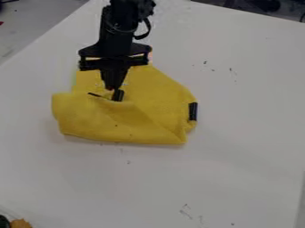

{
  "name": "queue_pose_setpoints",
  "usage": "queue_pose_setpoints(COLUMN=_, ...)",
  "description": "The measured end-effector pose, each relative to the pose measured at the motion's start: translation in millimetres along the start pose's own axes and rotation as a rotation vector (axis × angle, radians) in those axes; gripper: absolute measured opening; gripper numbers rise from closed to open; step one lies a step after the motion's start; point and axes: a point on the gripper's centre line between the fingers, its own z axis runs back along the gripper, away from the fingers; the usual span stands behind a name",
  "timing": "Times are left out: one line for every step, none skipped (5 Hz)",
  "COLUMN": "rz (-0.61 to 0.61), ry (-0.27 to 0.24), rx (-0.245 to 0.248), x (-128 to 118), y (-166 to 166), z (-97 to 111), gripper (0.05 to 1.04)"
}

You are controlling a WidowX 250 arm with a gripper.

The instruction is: Unfold the cloth from top to bottom

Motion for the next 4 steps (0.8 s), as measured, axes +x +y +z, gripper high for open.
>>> queue_pose_setpoints(rz=0.081, ry=-0.008, rx=0.014, x=-15.3, y=1.6, z=0.0, gripper=0.068)
queue_pose_setpoints(rz=-0.008, ry=-0.013, rx=-0.037, x=0.3, y=-1.3, z=-2.0, gripper=0.217)
queue_pose_setpoints(rz=-0.047, ry=-0.023, rx=-0.059, x=16.1, y=-3.8, z=-16.8, gripper=0.470)
queue_pose_setpoints(rz=-0.030, ry=-0.033, rx=-0.084, x=22.3, y=-4.6, z=-23.5, gripper=0.779)
